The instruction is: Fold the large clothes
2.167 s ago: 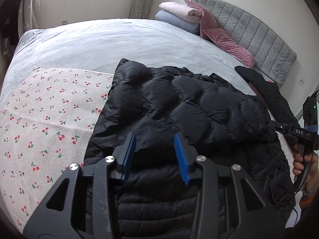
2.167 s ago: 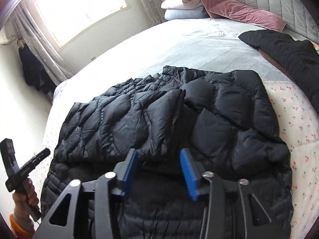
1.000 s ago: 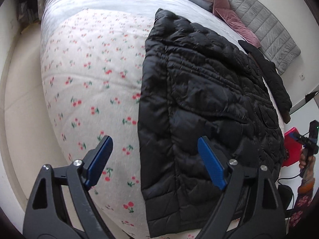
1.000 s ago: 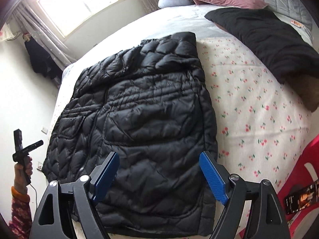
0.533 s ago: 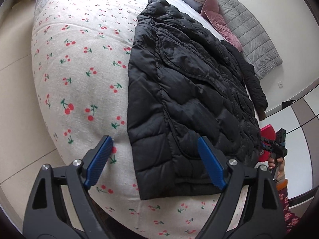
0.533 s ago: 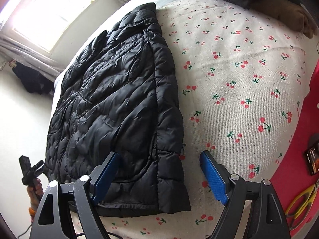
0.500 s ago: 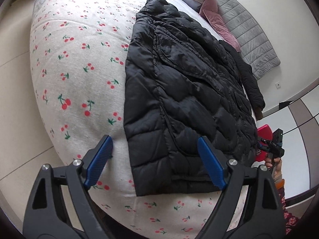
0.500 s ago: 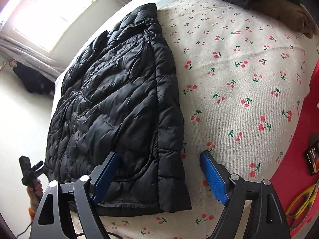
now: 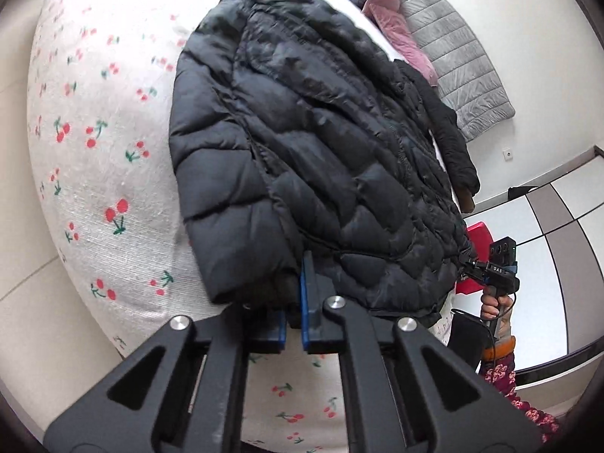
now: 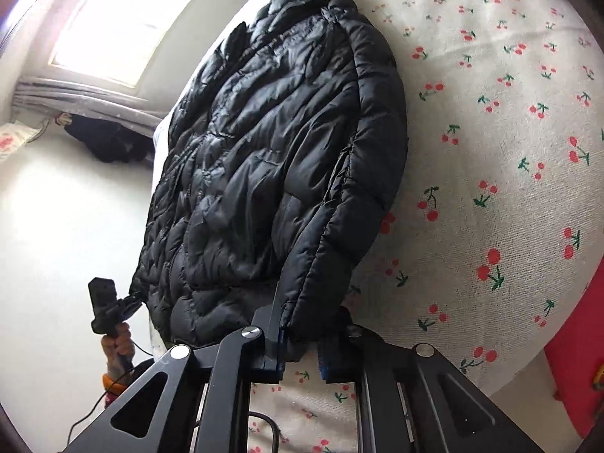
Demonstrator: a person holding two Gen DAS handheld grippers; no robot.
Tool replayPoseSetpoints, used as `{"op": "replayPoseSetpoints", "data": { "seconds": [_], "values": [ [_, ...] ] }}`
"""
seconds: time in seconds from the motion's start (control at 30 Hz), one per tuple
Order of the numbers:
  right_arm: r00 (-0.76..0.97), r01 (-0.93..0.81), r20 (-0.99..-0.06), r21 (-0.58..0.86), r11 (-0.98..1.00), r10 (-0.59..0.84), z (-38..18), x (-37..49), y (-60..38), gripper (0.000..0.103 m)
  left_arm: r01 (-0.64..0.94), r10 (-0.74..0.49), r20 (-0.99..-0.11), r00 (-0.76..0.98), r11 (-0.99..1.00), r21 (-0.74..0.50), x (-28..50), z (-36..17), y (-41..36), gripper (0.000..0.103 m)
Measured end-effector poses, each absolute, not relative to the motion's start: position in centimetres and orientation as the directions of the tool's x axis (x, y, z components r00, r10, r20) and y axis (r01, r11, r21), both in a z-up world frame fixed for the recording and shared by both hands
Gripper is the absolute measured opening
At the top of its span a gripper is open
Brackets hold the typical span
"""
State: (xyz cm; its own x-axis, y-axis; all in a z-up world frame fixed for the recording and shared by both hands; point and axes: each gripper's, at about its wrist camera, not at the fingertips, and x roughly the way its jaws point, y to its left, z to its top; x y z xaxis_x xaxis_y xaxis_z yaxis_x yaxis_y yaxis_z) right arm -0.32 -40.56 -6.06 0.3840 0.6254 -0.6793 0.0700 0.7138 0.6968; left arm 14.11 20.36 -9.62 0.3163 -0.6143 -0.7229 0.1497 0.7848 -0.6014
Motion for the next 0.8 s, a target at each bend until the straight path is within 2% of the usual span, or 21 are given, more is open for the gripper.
{"op": "replayPoseSetpoints", "data": {
  "seconds": [0.2, 0.47, 0.67, 0.8],
  "values": [
    [0.483, -0.021, -0.608, 0.712, 0.702, 0.631, -2.0, -2.5, -40.1, 0.008, 0.248, -0.667, -0.62, 0.412, 0.737, -0.629, 11.6, -4.3, 20.1, 0.004],
    [0.65, -0.163, -0.461, 0.693, 0.703, 0.605, 8.1, -4.5, -42.2, 0.007, 0.398, -0.705, -0.468, 0.533, 0.697, -0.596, 10.5, 5.1, 20.6, 0.004],
    [0.764, -0.18, -0.368, 0.667, 0.723, 0.53, 14.3, 1.7, -43.3, 0.007, 0.367, -0.652, -0.373, 0.66, 0.713, -0.597, 17.2, 10.0, 21.2, 0.005],
    [0.814, -0.134, -0.346, 0.67, 0.73, 0.466, 16.1, 9.4, -43.2, 0.007, 0.314, -0.587, -0.386, 0.712, 0.758, -0.572, 25.3, 10.8, 20.2, 0.005]
  ]
}}
